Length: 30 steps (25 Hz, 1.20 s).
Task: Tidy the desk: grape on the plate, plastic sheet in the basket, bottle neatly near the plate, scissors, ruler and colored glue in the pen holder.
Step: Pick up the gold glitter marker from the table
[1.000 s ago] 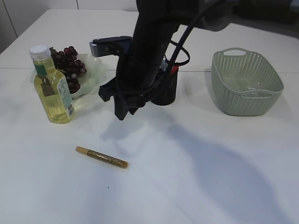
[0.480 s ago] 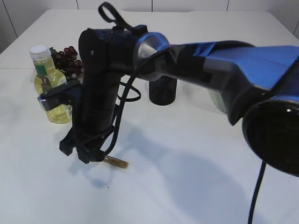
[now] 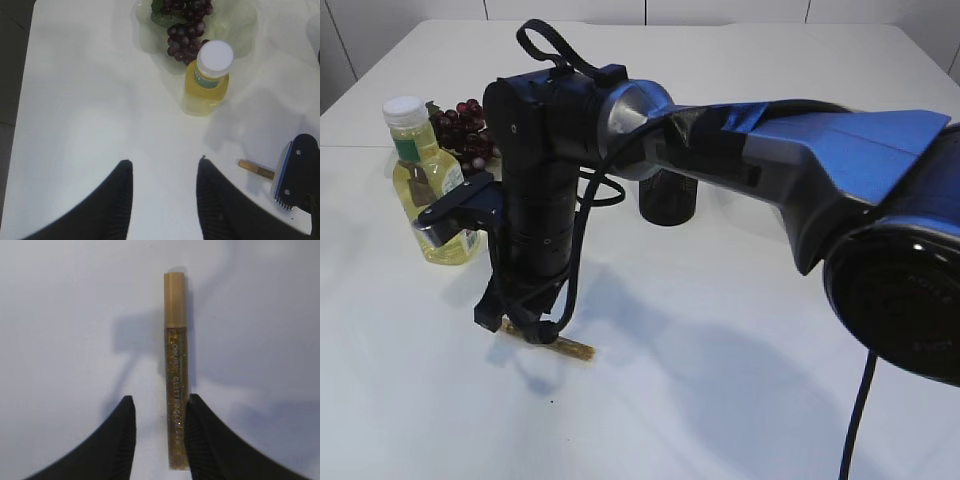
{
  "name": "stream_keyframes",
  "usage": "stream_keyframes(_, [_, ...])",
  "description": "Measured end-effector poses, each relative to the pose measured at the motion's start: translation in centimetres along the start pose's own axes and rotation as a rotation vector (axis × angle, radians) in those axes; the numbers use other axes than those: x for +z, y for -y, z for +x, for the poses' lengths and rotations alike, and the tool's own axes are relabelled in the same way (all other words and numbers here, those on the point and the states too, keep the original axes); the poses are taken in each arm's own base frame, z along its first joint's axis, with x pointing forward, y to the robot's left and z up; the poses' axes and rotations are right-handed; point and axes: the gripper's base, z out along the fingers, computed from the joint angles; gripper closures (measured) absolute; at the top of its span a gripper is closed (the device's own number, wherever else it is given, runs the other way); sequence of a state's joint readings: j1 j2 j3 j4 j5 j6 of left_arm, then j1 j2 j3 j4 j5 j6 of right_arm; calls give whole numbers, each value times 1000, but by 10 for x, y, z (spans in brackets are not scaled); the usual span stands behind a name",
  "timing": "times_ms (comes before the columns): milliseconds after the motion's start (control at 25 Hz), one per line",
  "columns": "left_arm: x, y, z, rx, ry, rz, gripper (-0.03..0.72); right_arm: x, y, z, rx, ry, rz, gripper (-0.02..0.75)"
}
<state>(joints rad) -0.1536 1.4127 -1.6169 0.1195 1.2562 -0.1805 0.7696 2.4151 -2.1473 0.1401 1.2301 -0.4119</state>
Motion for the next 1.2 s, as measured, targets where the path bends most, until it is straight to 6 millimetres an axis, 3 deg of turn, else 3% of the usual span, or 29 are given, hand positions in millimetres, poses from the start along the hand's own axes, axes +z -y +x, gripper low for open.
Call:
stream_keyframes(280, [0, 0, 0, 1, 0, -2, 379, 3, 1, 0, -23, -6, 1, 456])
stream_keyframes(560, [0, 0, 0, 1, -1, -2, 379, 29, 4, 3, -31, -50, -8, 456])
stream_keyframes(1200, [0, 0, 0, 2, -1, -2, 379, 32, 10, 3, -35, -52, 19, 456])
